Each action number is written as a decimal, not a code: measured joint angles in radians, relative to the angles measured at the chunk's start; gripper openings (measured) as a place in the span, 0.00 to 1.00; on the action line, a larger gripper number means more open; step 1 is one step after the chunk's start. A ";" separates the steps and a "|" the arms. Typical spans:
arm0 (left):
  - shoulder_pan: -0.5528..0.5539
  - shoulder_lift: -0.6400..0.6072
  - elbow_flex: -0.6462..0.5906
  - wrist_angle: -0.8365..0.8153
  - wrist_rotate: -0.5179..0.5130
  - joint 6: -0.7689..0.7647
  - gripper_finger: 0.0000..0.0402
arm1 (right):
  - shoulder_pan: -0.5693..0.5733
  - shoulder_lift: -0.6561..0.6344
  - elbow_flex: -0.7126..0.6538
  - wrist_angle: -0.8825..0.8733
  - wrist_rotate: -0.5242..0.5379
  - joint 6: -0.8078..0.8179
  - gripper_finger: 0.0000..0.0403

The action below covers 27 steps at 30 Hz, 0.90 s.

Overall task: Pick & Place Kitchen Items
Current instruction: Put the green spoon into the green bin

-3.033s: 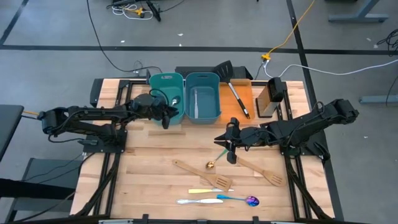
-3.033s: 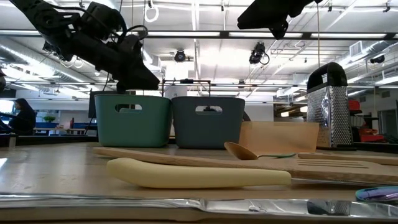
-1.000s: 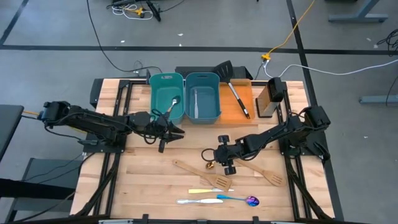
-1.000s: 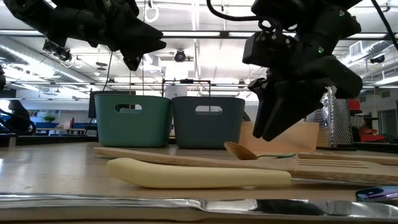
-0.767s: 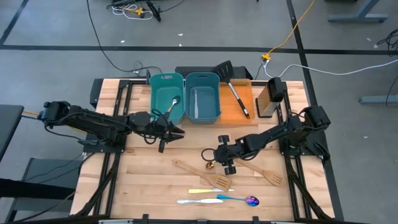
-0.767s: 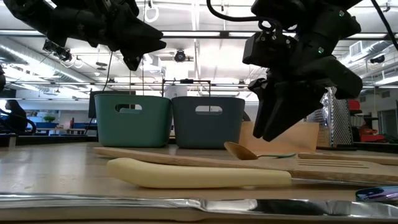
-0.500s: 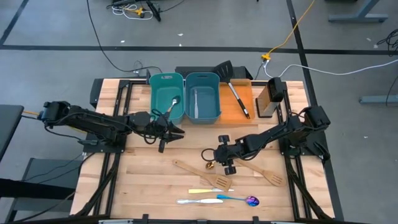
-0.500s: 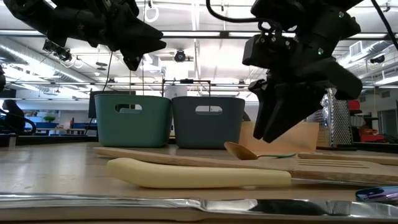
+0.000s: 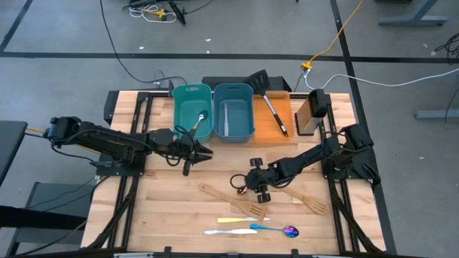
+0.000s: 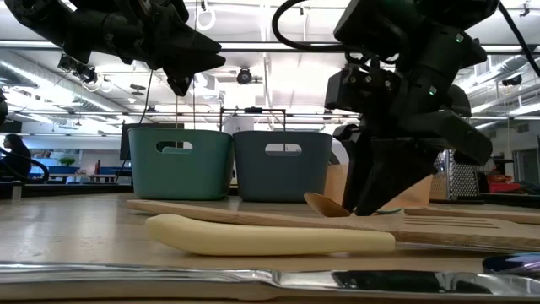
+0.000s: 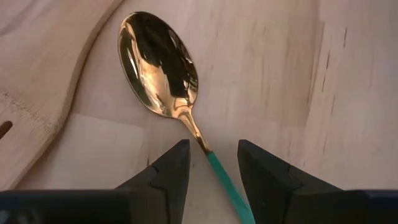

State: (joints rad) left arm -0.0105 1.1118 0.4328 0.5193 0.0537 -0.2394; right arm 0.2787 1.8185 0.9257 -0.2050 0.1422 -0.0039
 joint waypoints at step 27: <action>0.000 0.000 0.000 0.000 0.000 0.000 0.28 | -0.049 0.018 -0.002 -0.022 -0.099 0.047 0.37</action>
State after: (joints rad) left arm -0.0105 1.1118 0.4328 0.5194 0.0536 -0.2394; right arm 0.2295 1.8363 0.9234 -0.2272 0.0434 0.0434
